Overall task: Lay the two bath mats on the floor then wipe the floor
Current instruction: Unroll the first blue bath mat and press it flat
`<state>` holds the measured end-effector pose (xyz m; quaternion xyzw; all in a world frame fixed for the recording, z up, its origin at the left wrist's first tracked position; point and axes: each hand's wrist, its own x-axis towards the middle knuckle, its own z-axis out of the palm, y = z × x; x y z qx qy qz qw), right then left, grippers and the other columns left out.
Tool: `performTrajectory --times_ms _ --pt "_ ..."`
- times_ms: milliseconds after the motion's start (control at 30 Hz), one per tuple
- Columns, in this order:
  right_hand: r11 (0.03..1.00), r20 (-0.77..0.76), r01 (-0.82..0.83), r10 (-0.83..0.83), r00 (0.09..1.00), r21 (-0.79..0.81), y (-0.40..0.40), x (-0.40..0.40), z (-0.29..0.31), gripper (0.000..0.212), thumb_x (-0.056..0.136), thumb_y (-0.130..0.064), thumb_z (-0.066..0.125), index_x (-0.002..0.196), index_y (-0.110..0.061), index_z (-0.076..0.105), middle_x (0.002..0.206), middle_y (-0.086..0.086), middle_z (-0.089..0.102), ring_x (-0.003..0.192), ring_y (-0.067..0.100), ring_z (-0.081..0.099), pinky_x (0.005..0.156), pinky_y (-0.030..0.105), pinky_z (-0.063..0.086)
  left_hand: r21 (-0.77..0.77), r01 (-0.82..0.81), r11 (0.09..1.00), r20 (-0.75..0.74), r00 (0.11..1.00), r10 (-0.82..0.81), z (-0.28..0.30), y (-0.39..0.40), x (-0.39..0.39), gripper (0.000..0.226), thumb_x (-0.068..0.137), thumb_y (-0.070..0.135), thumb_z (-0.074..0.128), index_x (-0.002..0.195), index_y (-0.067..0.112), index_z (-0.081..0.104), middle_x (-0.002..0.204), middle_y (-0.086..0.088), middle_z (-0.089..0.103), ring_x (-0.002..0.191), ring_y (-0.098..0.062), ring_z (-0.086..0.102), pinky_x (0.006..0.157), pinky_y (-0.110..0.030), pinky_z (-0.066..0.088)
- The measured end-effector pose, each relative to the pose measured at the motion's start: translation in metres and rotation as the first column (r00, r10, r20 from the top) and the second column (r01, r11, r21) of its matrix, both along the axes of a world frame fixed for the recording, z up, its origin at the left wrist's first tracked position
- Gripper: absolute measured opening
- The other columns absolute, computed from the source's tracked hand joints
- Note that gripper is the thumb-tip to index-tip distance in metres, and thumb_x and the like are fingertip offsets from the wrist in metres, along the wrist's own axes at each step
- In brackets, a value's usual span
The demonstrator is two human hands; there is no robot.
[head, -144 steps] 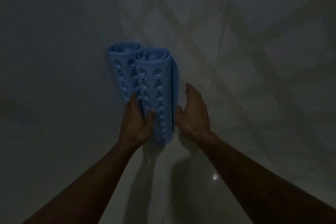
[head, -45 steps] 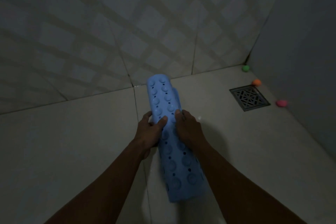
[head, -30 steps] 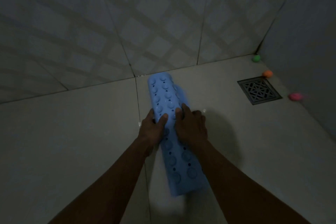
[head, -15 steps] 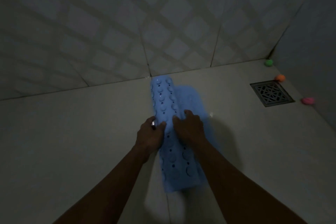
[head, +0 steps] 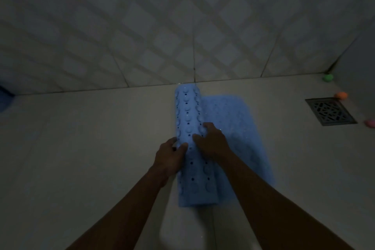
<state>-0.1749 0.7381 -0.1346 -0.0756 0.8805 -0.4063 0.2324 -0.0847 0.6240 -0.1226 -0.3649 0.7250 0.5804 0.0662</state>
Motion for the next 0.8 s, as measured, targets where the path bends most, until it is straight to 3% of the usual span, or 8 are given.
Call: performTrajectory --times_ms 133,200,333,400,500,567,633,800 --pt "0.993 -0.044 0.054 -0.059 0.997 -0.1 -0.024 0.007 0.002 0.038 0.092 -0.013 0.05 0.13 -0.017 0.048 0.125 0.018 0.055 0.108 0.031 0.055 0.081 0.027 0.037 -0.016 -0.059 0.998 0.017 0.998 0.059 -0.005 -0.02 0.016 0.047 0.096 0.043 0.057 0.137 0.018 0.058 0.127 -0.01 0.066 0.111 -0.029 0.065 0.098 -0.047 0.053" --pt "0.995 -0.06 0.048 -0.053 0.997 -0.089 -0.033 0.007 0.002 0.043 0.091 -0.011 0.052 0.133 -0.012 0.045 0.128 0.018 0.051 0.114 0.033 0.053 0.085 0.03 0.04 -0.009 -0.084 0.996 0.019 0.996 0.084 -0.006 -0.029 0.024 0.042 0.096 0.045 0.055 0.128 0.019 0.065 0.12 -0.009 0.07 0.107 -0.029 0.067 0.097 -0.048 0.054" --pt "0.995 -0.015 -0.08 0.079 0.997 -0.055 -0.059 0.022 0.003 0.064 0.093 -0.032 0.059 0.146 -0.006 0.034 0.141 0.02 0.046 0.125 0.036 0.05 0.103 0.042 0.043 -0.008 -0.123 0.992 0.025 0.992 0.123 -0.009 -0.048 0.037 0.038 0.097 0.044 0.055 0.114 0.014 0.071 0.108 -0.01 0.073 0.097 -0.029 0.07 0.091 -0.049 0.056" --pt "0.987 -0.007 -0.076 0.075 0.997 -0.143 -0.074 0.033 0.003 0.059 0.093 -0.029 0.06 0.143 -0.008 0.037 0.138 0.018 0.051 0.122 0.034 0.052 0.101 0.04 0.045 -0.017 -0.133 0.991 0.027 0.991 0.133 -0.011 -0.058 0.043 0.037 0.098 0.043 0.054 0.111 0.013 0.072 0.109 -0.011 0.073 0.098 -0.03 0.069 0.092 -0.048 0.056" --pt "0.987 -0.126 -0.08 0.063 0.99 -0.138 -0.09 0.038 0.003 0.042 0.093 -0.016 0.054 0.135 -0.01 0.048 0.122 0.025 0.056 0.11 0.041 0.057 0.095 0.046 0.047 -0.034 -0.179 0.983 0.052 0.982 0.18 -0.011 -0.073 0.05 0.039 0.097 0.047 0.054 0.102 0.014 0.074 0.102 -0.011 0.074 0.094 -0.03 0.07 0.09 -0.048 0.057" --pt "0.987 -0.148 -0.094 0.074 0.986 -0.134 -0.094 0.034 0.004 0.042 0.091 -0.01 0.054 0.132 -0.006 0.049 0.119 0.026 0.056 0.107 0.042 0.057 0.092 0.049 0.048 -0.022 -0.191 0.981 0.072 0.979 0.193 -0.011 -0.083 0.055 0.045 0.095 0.052 0.054 0.102 0.011 0.073 0.104 -0.012 0.073 0.094 -0.03 0.069 0.09 -0.048 0.057" --pt "0.988 -0.102 -0.111 0.101 0.99 -0.106 -0.097 0.033 0.003 0.053 0.089 -0.015 0.059 0.138 -0.005 0.042 0.126 0.024 0.054 0.112 0.039 0.056 0.095 0.049 0.048 -0.01 -0.199 0.98 0.097 0.975 0.199 -0.01 -0.094 0.058 0.049 0.092 0.056 0.057 0.107 0.011 0.072 0.107 -0.011 0.072 0.095 -0.03 0.07 0.088 -0.048 0.058" --pt "0.983 0.029 -0.144 0.148 0.989 -0.111 -0.117 0.037 0.001 0.056 0.09 -0.028 0.062 0.138 -0.009 0.041 0.136 0.013 0.052 0.12 0.03 0.054 0.098 0.035 0.045 -0.064 -0.144 0.987 0.057 0.987 0.148 -0.002 -0.12 0.048 0.049 0.09 0.059 0.058 0.118 0.02 0.068 0.112 -0.006 0.071 0.097 -0.025 0.069 0.088 -0.048 0.058"
